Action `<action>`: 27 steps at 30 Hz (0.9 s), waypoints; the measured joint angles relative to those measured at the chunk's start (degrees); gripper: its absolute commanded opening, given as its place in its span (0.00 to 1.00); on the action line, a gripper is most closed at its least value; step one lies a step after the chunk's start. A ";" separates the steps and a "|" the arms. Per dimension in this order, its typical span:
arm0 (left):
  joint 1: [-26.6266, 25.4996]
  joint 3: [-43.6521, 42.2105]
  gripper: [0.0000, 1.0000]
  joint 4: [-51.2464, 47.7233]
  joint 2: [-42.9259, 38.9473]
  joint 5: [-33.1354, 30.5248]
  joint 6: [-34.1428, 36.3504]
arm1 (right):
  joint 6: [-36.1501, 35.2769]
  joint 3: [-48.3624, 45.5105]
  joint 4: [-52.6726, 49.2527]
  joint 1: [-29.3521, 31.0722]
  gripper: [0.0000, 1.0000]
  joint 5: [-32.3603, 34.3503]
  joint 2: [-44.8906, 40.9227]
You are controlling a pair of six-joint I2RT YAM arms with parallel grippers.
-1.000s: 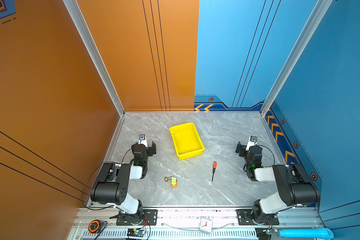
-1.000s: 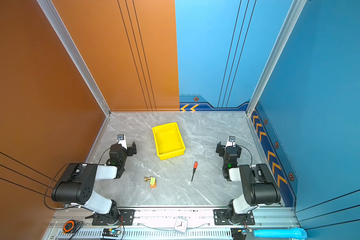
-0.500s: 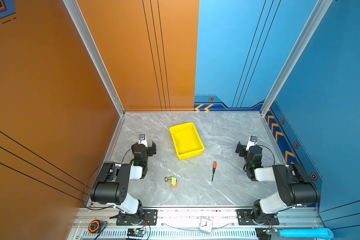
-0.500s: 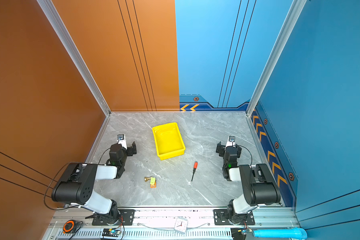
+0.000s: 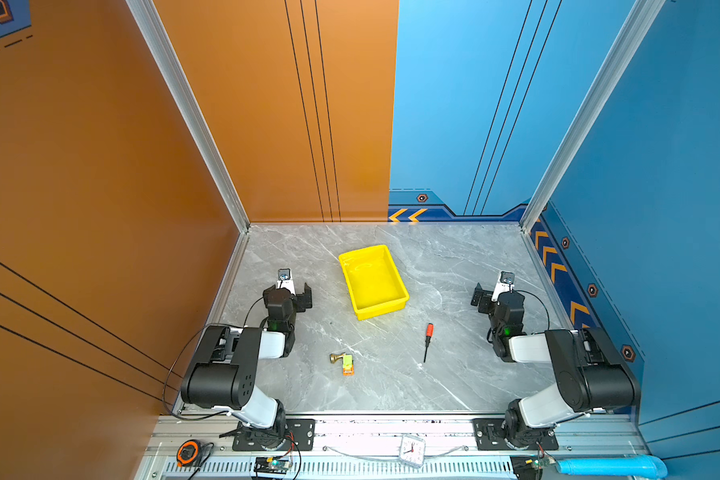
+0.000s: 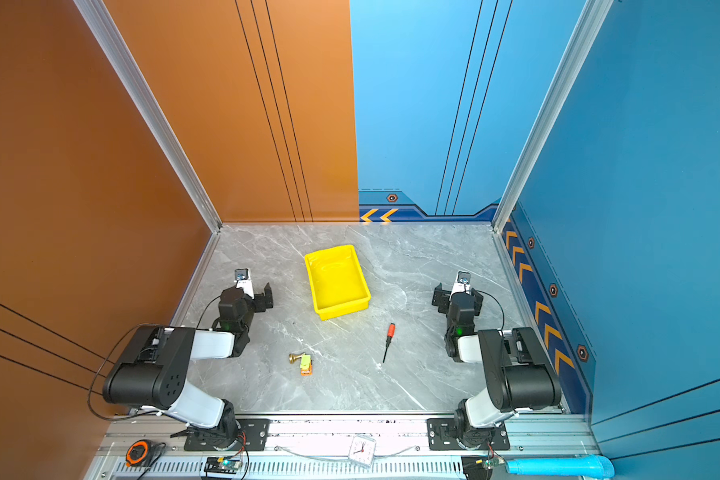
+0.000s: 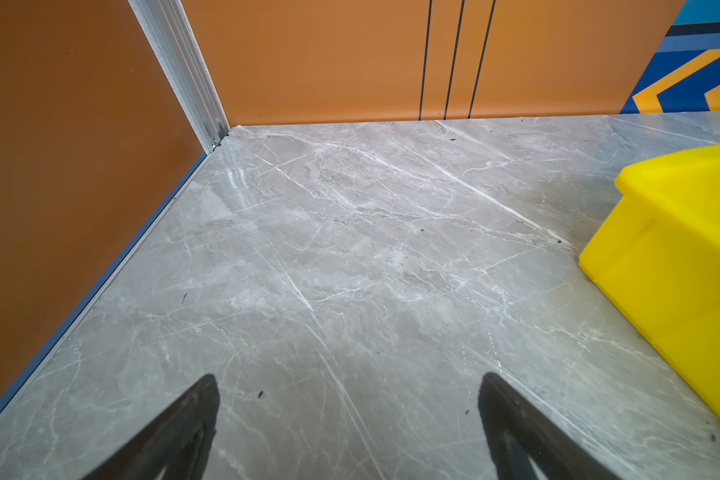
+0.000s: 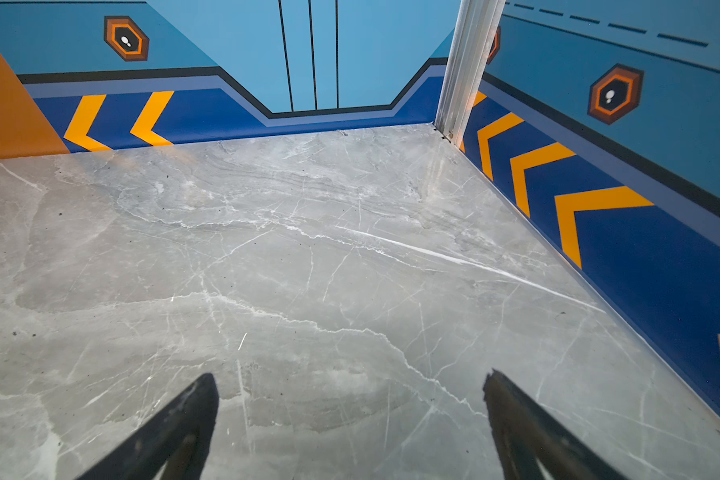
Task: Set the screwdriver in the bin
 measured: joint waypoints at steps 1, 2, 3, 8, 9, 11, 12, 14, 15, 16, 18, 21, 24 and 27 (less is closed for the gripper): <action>0.00 0.00 0.98 0.00 0.00 0.00 0.00 | 0.02 0.00 0.04 0.07 1.00 0.57 0.00; 0.00 0.00 0.98 0.00 -0.02 0.02 0.00 | 0.22 -0.07 0.20 0.13 1.00 1.38 -0.02; 0.00 -0.07 0.98 -0.09 -0.20 0.04 0.00 | 0.35 -0.39 0.61 0.24 1.00 1.95 -0.20; 0.11 -0.55 0.98 -5.64 -6.60 0.04 -0.11 | 0.42 -6.29 4.52 0.90 1.00 4.50 -4.61; 0.11 -0.20 0.98 -7.67 -8.50 0.09 -0.20 | 0.44 -7.43 4.02 1.27 1.00 5.42 -7.04; 0.09 0.68 0.98 -11.67 -11.74 0.26 -0.22 | 0.83 -7.85 0.59 1.73 1.00 6.60 -13.07; -0.11 1.05 0.98 -13.75 -13.29 0.26 -0.22 | 1.25 -7.52 -1.53 1.99 1.00 7.19 -16.48; -0.48 1.49 0.98 -18.01 -16.37 0.13 -0.70 | 2.62 -5.73 -7.93 2.45 1.00 8.31 -23.37; -0.85 1.68 0.98 -20.46 -18.03 -0.13 -1.31 | 3.76 -4.42 -11.34 2.69 1.00 8.87 -25.92; -1.38 1.99 0.98 -23.52 -20.00 -0.59 -2.23 | 5.35 -2.40 -16.11 2.71 1.00 9.29 -28.70; -2.60 3.32 0.98 -30.56 -23.91 -1.73 -5.27 | 9.20 1.68 -25.68 2.75 1.00 10.05 -32.87; -4.57 6.49 0.98 -40.33 -29.55 -2.01 -10.58 | 15.96 6.69 -38.91 2.21 1.00 9.97 -37.00; -6.60 9.27 0.98 -47.89 -34.01 -1.90 -16.11 | 21.57 9.29 -49.99 1.38 1.00 7.02 -38.25; -8.70 11.21 0.98 -54.73 -35.87 -1.29 -21.35 | 25.51 10.75 -59.84 1.70 1.00 2.97 -37.44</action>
